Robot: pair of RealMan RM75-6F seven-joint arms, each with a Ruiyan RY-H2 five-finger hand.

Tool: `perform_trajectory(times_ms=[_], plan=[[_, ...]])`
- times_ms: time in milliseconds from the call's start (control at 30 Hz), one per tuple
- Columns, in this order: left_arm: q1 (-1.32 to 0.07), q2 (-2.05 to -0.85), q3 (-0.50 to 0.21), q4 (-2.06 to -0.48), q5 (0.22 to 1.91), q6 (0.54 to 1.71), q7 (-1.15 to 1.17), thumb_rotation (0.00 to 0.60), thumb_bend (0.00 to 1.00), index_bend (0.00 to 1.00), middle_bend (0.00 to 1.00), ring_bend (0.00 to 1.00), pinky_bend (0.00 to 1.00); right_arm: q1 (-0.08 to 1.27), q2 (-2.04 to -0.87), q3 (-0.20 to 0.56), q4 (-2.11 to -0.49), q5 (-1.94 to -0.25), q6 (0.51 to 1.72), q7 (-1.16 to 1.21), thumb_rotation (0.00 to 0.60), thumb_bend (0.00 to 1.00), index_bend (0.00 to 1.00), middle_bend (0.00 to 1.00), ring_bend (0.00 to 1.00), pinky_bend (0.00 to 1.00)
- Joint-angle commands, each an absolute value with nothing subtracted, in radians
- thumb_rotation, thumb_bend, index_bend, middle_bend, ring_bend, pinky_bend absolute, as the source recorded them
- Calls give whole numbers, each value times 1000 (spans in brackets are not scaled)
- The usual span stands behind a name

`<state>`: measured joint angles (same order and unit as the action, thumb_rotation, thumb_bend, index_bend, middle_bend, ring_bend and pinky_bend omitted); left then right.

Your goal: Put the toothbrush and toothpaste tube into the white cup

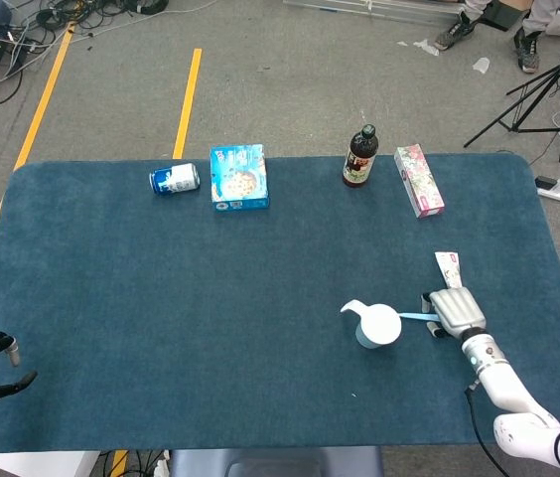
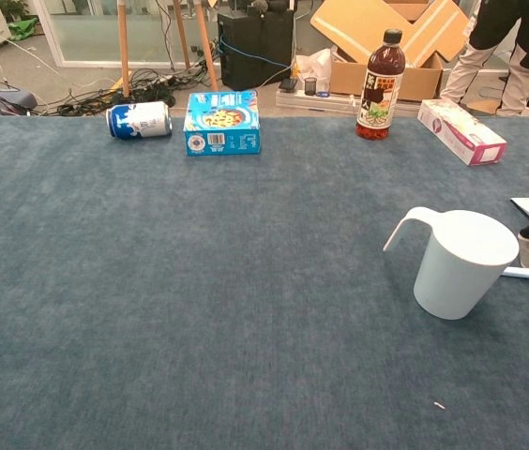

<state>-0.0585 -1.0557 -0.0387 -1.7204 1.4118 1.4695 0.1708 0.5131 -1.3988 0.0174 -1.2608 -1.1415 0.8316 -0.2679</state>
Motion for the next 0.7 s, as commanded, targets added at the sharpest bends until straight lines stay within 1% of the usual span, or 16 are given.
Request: perform_trajectory(times_ms=[33,300,700], plan=[[-59,-1056,-39,-1720,1411,1469,171,600,2,658,544,437,408,512,-1401,19,-1259,-1142,833,-268,600,264,515,1000,1000,1000],[-59,-1056,-39,-1721,1411,1469,171,600,2,659,544,437,408,509,-1404,22,-1258,-1145,840,-272,600,276,578,1000,1000,1000],[-59,-1056,-39,-1720,1411,1468,172,600,2,659,544,437,408,507,-1398,27,-1264,-1144,837,-268,600,285,619,1000,1000,1000]])
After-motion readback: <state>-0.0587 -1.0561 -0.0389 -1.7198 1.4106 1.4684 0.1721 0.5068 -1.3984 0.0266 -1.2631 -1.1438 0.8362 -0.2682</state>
